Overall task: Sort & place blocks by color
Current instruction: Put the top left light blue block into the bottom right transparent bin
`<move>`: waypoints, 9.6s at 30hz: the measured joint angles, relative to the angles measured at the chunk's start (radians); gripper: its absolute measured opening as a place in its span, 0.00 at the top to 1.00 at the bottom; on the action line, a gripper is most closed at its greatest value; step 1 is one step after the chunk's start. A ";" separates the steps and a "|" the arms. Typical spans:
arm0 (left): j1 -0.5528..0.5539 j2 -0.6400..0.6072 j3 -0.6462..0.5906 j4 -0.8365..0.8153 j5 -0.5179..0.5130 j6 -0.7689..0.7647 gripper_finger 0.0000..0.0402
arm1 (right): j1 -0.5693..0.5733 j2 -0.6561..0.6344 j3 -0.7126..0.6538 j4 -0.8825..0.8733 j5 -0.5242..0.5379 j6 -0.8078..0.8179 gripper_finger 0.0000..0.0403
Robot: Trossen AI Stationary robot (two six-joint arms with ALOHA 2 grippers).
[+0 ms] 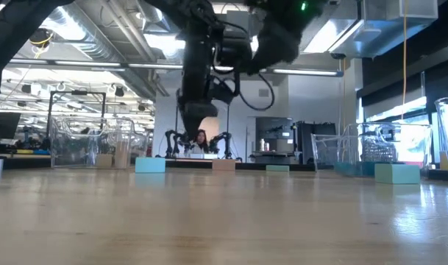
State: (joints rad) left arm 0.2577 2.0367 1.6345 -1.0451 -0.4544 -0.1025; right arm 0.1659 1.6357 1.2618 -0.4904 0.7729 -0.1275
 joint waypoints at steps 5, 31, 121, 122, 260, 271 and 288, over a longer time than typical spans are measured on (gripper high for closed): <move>0.001 -0.001 0.048 -0.012 0.003 0.011 0.82 | 0.057 0.000 0.095 -0.079 -0.100 0.041 0.55; 0.053 -0.397 0.299 -0.220 0.009 0.045 0.82 | 0.157 0.001 0.220 -0.352 -0.218 0.283 0.55; -0.338 -0.657 0.296 -0.519 -0.165 -0.280 0.82 | -0.383 0.680 0.219 0.792 -0.805 -0.097 0.55; -0.338 -0.657 0.296 -0.519 -0.165 -0.280 0.82 | -0.384 0.680 0.219 0.799 -0.810 -0.100 0.55; -0.337 -0.657 0.296 -0.526 -0.105 -0.280 0.82 | -0.354 0.890 0.823 0.157 -0.809 -0.050 0.51; -0.337 -0.657 0.296 -0.526 -0.105 -0.280 0.82 | -0.357 0.903 0.823 0.171 -0.811 -0.091 0.51; -0.338 -0.657 0.296 -0.526 -0.105 -0.280 0.82 | -0.369 0.950 0.823 0.239 -0.855 -0.104 0.51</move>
State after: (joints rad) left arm -0.0798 1.3800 1.9305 -1.5711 -0.5594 -0.3824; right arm -0.2028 2.5860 2.0853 -0.2518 -0.0822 -0.2318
